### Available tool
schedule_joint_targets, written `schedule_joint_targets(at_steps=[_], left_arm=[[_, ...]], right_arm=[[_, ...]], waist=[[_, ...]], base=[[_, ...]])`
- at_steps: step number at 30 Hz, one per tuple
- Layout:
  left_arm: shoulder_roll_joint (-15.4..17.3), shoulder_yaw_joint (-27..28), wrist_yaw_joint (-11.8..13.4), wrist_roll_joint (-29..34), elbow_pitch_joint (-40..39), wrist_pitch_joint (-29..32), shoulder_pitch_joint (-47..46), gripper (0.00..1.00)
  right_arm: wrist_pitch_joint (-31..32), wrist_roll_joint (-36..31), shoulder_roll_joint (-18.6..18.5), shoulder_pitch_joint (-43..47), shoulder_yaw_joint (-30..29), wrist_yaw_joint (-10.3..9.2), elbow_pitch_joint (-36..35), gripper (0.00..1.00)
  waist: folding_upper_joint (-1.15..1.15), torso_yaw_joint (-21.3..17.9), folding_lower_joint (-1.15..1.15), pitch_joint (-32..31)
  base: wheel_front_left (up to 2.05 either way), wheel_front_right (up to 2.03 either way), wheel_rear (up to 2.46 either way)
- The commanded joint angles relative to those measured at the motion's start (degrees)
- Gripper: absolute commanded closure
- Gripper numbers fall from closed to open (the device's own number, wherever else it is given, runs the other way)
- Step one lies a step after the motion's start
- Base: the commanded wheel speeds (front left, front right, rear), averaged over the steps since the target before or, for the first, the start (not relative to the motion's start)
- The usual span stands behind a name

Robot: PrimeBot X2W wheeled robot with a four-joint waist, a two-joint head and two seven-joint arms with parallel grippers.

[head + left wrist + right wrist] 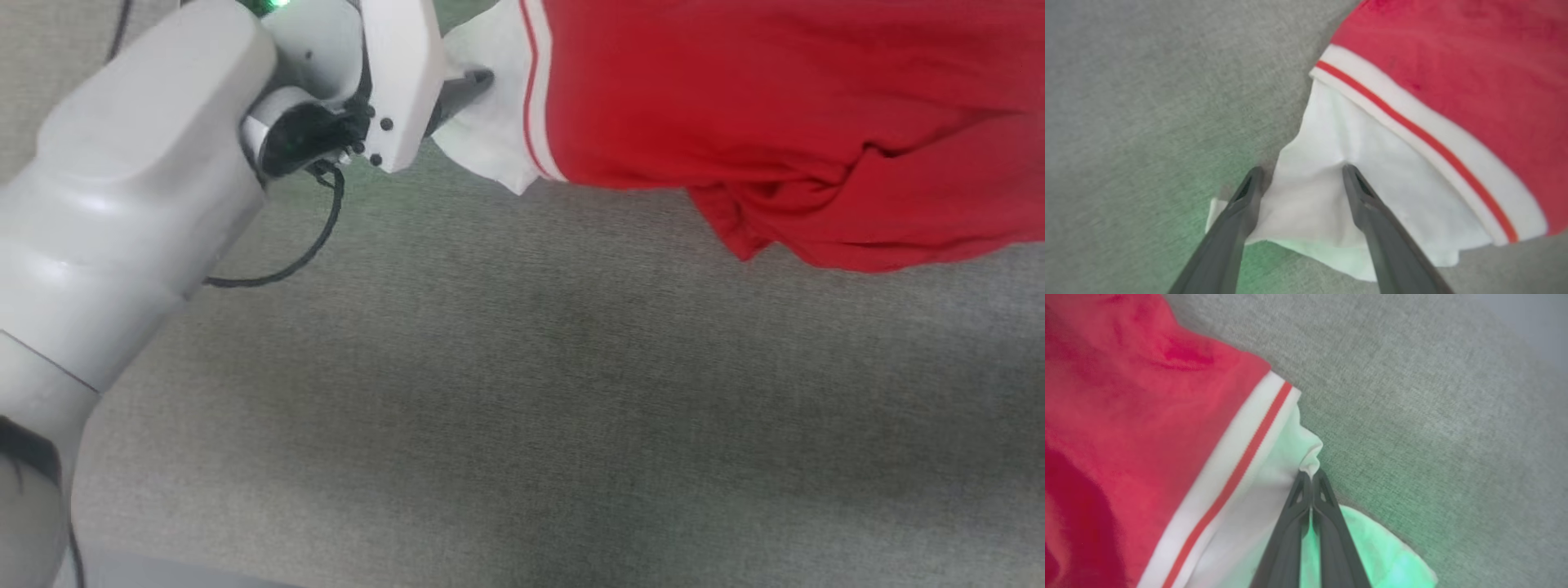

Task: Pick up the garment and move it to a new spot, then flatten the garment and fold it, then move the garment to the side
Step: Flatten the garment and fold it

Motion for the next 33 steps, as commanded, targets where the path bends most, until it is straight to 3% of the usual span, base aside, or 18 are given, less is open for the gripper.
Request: schedule_joint_targets(at_steps=[1, 6, 7, 8, 9, 17, 26, 33], left_arm=[[0.2, -0.5, -0.1, 0.3, 0.5, -0.3, -1.5, 0.0], [-0.5, -5.3, -0.1, -2.6, 1.5, 0.2, -1.1, 0.0], [-0.5, -6.1, -0.1, -3.1, 1.3, 0.8, -1.0, 0.15], [-0.5, -6.9, -0.1, -3.3, 0.8, 1.2, -1.0, 0.47], [-0.6, -7.4, -0.1, -3.8, 0.1, 1.4, -1.0, 1.0], [0.1, -8.5, -0.1, -5.1, 0.6, -3.9, -2.4, 1.0], [1.4, -6.2, -0.1, -6.9, 5.5, -22.5, -4.6, 1.0], [1.2, -2.5, -0.1, -8.9, 11.6, -33.3, -7.8, 1.0]], right_arm=[[0.5, 0.2, 2.0, 3.5, 3.0, -0.02, 2.1, 1.0], [-0.6, 1.3, 3.0, 1.4, 5.9, 0.0, 2.6, 1.0], [-0.9, 1.4, 3.1, 1.2, 6.4, 0.0, 2.8, 1.0], [-1.1, 1.6, 3.2, 0.7, 7.1, 0.0, 3.0, 1.0], [-1.5, 1.8, 3.3, 0.3, 7.6, 0.0, 3.1, 1.0], [-6.8, 4.1, 3.7, -3.8, 9.9, 0.0, 3.5, 1.0], [-20.7, 7.1, 0.9, -8.8, 7.6, -0.06, 2.0, 1.0], [-28.8, 6.7, 4.1, -13.6, 3.4, -0.07, 9.8, 1.0]], waist=[[0.0, -0.6, 0.0, 0.3], [0.0, -1.9, 0.0, 0.4], [0.0, -2.1, 0.0, 0.3], [0.0, -2.3, 0.0, 0.4], [0.0, -2.5, 0.0, 0.4], [0.0, -3.1, 0.0, -0.1], [0.0, -4.3, 0.0, -5.4], [0.0, -6.2, 0.0, -7.4]], base=[[0.0, 0.0, 0.0], [0.0, 0.0, 0.0], [0.0, 0.0, 0.0], [0.0, 0.0, 0.0], [0.0, 0.0, 0.0], [0.0, 0.0, 0.0], [0.0, 0.0, 0.0], [0.0, 0.0, 0.0]])
